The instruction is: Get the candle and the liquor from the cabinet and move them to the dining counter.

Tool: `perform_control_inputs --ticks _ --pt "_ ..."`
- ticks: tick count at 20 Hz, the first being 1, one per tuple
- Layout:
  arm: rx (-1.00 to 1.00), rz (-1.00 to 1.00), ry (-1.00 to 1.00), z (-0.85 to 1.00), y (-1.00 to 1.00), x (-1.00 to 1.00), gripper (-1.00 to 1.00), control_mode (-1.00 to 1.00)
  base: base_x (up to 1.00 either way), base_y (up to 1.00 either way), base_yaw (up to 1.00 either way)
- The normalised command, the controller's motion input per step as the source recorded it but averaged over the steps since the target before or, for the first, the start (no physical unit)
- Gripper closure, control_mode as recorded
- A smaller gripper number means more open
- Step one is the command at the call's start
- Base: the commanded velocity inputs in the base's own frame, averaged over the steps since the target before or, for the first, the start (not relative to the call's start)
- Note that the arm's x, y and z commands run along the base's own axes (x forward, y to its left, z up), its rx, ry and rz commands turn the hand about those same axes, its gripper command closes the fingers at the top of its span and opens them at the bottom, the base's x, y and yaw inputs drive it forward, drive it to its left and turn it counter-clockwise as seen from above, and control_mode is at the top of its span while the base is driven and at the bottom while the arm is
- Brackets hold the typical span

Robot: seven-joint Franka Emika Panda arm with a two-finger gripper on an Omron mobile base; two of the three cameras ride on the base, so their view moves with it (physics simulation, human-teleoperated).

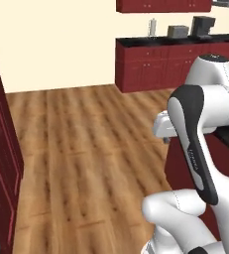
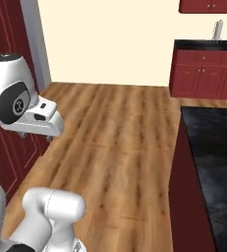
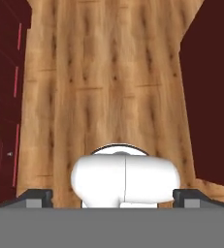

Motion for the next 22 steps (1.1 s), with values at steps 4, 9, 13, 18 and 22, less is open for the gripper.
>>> perform_control_inputs --ticks 4,9,13,18,22 --pt "0.0 0.0 0.0 0.0 0.0 0.0 -1.0 1.0 1.0 0.51 -0.12" --pt "0.0 0.0 0.0 0.0 0.0 0.0 -1.0 1.0 1.0 0.05 -0.1" --pt "0.0 0.0 0.0 0.0 0.0 0.0 -1.0 1.0 1.0 -0.01 -0.12" --pt "0.0 0.0 0.0 0.0 0.0 0.0 -1.0 1.0 1.0 0.0 -0.13" --pt "0.0 0.0 0.0 0.0 0.0 0.0 -1.0 1.0 1.0 0.14 -0.2"
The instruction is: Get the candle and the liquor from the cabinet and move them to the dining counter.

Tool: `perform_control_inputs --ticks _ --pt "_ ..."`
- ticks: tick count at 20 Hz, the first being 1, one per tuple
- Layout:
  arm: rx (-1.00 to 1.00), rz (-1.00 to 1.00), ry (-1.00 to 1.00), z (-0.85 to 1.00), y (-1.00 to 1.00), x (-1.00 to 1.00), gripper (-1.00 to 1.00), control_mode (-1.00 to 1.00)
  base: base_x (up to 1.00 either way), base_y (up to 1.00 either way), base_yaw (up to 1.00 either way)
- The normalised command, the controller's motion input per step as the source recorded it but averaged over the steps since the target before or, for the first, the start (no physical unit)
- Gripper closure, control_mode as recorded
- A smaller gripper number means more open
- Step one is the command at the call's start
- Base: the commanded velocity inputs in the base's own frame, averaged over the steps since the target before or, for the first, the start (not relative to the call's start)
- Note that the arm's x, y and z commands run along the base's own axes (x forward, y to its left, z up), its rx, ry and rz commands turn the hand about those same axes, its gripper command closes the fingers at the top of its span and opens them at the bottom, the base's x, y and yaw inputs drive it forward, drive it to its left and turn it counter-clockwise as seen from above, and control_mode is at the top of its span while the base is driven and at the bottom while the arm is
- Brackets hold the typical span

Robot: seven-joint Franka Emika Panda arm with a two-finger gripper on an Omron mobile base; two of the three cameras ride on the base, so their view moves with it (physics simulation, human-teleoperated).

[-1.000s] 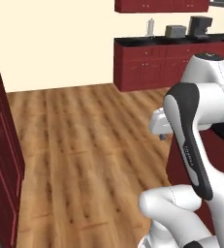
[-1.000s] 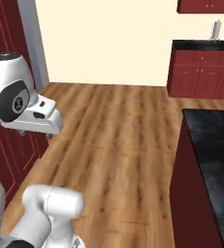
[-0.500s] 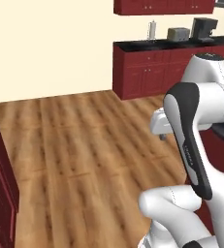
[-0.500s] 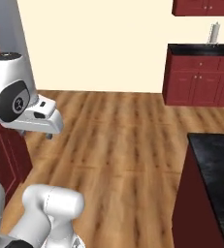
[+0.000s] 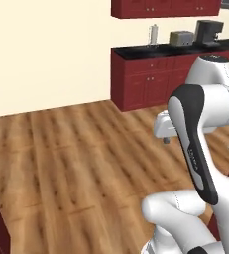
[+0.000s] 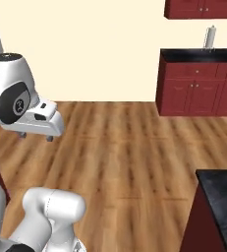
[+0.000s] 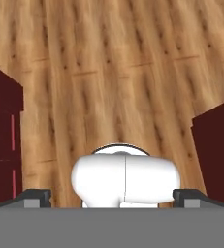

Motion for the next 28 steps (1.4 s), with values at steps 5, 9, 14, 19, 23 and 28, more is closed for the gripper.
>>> perform_control_inputs --ticks 5,9,14,19,23,28 --pt "0.0 0.0 0.0 0.0 0.0 0.0 -1.0 1.0 1.0 0.3 -0.25" --pt "0.0 0.0 0.0 0.0 0.0 0.0 -1.0 1.0 1.0 0.39 -0.3" --pt "0.0 0.0 0.0 0.0 0.0 0.0 -1.0 1.0 1.0 0.48 -0.38" --pt "0.0 0.0 0.0 0.0 0.0 0.0 -1.0 1.0 1.0 0.66 -0.43" --pt "0.0 0.0 0.0 0.0 0.0 0.0 -1.0 1.0 1.0 0.78 -0.46" --pt "0.0 0.0 0.0 0.0 0.0 0.0 -1.0 1.0 0.97 0.87 -0.61"
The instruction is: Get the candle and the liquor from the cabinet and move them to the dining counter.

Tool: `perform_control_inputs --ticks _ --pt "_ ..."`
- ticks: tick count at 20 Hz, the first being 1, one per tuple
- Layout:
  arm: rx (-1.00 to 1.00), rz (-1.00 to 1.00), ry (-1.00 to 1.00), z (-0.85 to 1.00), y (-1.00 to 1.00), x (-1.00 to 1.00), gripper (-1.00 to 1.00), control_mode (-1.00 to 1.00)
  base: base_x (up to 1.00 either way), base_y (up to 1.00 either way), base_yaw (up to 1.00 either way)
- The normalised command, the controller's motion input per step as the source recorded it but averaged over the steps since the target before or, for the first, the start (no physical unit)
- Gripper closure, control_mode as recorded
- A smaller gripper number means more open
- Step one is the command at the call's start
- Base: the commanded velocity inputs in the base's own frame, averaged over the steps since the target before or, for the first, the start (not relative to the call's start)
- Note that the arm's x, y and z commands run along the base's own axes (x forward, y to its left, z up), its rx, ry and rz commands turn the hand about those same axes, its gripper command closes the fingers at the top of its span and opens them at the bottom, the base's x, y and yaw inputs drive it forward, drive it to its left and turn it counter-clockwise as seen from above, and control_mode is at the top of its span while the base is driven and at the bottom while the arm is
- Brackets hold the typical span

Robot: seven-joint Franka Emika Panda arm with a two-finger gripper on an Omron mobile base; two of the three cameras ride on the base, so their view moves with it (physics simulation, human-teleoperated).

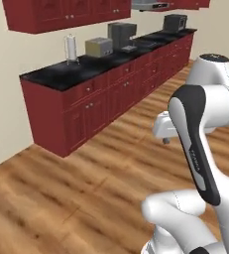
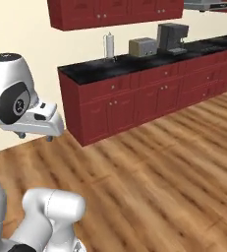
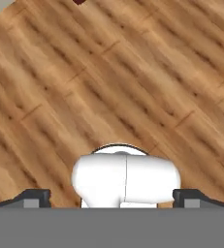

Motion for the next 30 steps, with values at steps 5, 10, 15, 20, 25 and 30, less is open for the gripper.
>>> perform_control_inputs --ticks 5,10,15,20,25,30 --pt "0.0 0.0 0.0 0.0 0.0 0.0 -1.0 1.0 0.56 0.58 -0.79" --pt "0.0 0.0 0.0 0.0 0.0 0.0 -1.0 1.0 0.24 0.34 -0.89" --pt "0.0 0.0 0.0 0.0 0.0 0.0 -1.0 1.0 0.06 0.2 -0.93" --pt "0.0 0.0 0.0 0.0 0.0 0.0 -1.0 1.0 0.71 0.19 -0.43" --pt "0.0 0.0 0.0 0.0 0.0 0.0 -1.0 1.0 1.0 0.19 0.05" --pt "0.0 0.0 0.0 0.0 0.0 0.0 -1.0 1.0 1.0 0.18 0.15"
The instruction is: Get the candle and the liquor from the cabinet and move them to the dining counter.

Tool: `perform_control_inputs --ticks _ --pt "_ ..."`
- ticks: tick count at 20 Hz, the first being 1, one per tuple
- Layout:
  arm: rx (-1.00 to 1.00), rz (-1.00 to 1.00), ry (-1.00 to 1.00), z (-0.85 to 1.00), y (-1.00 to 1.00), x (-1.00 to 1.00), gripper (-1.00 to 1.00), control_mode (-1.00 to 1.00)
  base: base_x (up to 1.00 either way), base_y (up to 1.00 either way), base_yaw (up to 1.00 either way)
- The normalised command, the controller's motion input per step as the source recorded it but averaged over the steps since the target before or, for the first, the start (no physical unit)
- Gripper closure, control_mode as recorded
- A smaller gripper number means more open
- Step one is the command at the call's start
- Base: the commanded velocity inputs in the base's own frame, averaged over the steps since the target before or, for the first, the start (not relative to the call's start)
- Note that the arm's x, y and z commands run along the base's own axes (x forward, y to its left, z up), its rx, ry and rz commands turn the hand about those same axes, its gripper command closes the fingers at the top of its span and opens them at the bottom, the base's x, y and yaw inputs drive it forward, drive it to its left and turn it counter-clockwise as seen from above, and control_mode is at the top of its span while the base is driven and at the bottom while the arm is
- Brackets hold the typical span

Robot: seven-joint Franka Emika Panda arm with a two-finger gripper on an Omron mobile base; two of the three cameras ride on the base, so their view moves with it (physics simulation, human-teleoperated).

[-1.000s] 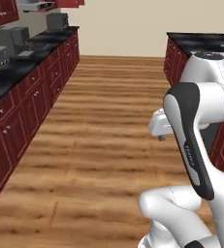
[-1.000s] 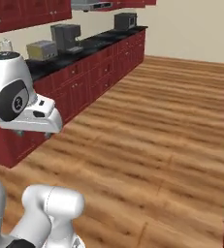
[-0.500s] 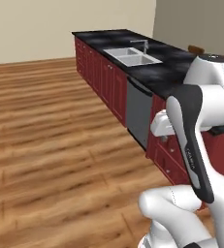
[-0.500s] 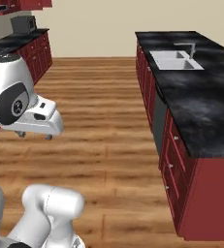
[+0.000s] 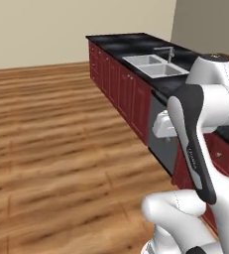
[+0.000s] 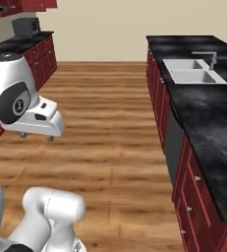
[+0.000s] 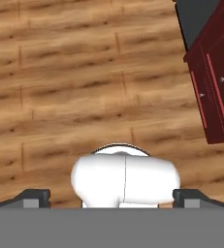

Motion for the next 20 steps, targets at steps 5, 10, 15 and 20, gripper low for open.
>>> perform_control_inputs --ticks 5,10,15,20 --pt "0.0 0.0 0.0 0.0 0.0 0.0 -1.0 1.0 1.0 0.23 0.22" --pt "0.0 0.0 0.0 0.0 0.0 0.0 -1.0 1.0 1.0 0.15 0.31" --pt "0.0 0.0 0.0 0.0 0.0 0.0 -1.0 1.0 1.0 0.05 0.28" --pt "0.0 0.0 0.0 0.0 0.0 0.0 -1.0 1.0 1.0 0.0 0.06"
